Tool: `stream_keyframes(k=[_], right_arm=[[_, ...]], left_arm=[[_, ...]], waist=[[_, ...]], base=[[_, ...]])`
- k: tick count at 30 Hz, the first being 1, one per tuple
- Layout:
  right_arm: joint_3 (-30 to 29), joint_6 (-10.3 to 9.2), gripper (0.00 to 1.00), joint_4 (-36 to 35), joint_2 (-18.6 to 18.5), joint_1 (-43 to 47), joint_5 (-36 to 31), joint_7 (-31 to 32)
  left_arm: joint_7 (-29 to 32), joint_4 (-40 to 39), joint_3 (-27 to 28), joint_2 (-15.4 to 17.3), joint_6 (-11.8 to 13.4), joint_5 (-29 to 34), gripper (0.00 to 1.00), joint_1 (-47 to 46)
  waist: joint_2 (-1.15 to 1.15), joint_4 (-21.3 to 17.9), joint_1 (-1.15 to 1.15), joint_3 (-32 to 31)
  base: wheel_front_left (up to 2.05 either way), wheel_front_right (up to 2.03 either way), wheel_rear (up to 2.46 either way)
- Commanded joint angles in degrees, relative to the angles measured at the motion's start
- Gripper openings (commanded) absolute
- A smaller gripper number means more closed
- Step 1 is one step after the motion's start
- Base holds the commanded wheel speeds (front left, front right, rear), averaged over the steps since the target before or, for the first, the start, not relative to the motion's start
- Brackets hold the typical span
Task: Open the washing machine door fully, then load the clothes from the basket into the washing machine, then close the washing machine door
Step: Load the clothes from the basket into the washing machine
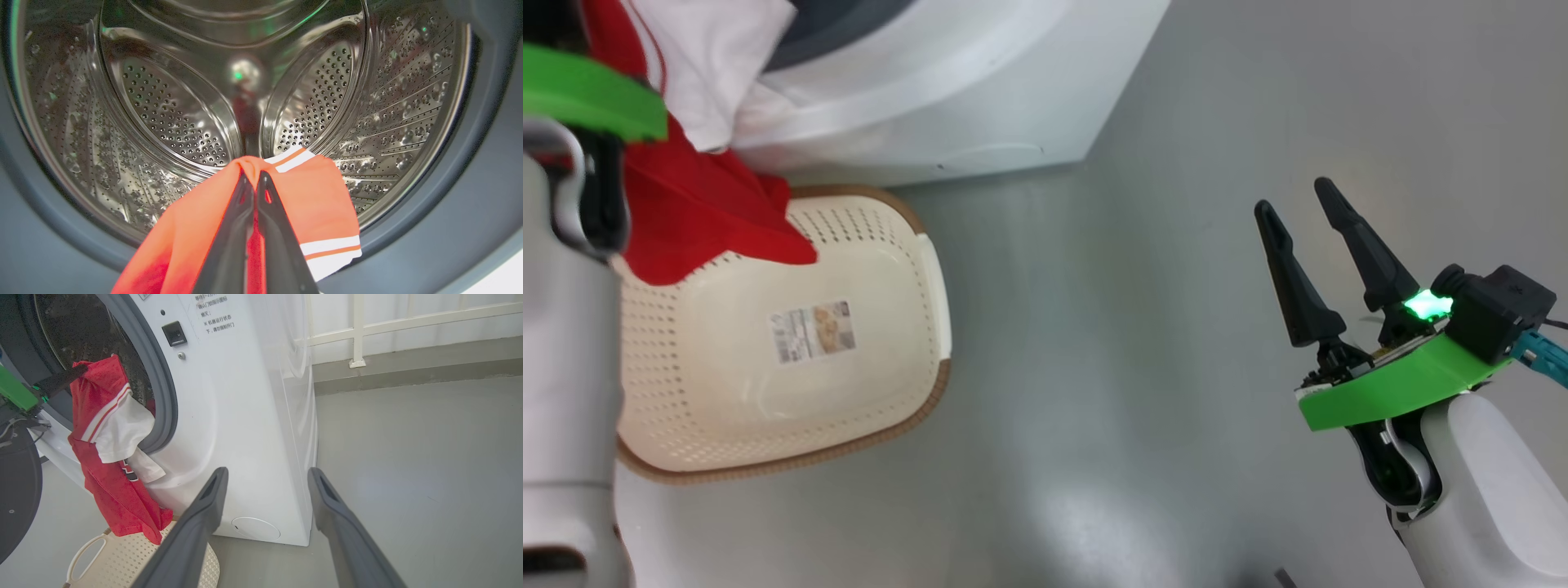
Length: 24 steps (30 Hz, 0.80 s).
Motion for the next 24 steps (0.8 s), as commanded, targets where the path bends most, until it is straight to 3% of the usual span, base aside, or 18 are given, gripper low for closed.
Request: stream_keyframes(k=[1,16,24], right_arm=[[1.1,0.09,1.0,-1.7,0.1,0.1,-0.7,-0.3],[1.3,0.09,1.0,-2.7,2.0,-1.8,-1.2,-0.3],[0.8,0.09,1.0,-3.3,2.2,-2.1,-1.5,-0.3]], left_arm=[[-0.6,0.5,0.9,2.8,-0.4,0.4,0.0,-3.1],[-1.0,17.9,-3.4,6.2,0.2,5.1,0.0,-21.5],[-1.2,11.2,-2.1,5.7,3.9,7.3,0.0,-24.7]], waist=[[0.0,-2.3,0.0,4.0],[0.0,-6.5,0.0,10.4],[0.0,-6.8,0.0,11.9]], base=[[0.0,0.0,0.0],[0.0,0.0,0.0],[0.0,0.0,0.0]])
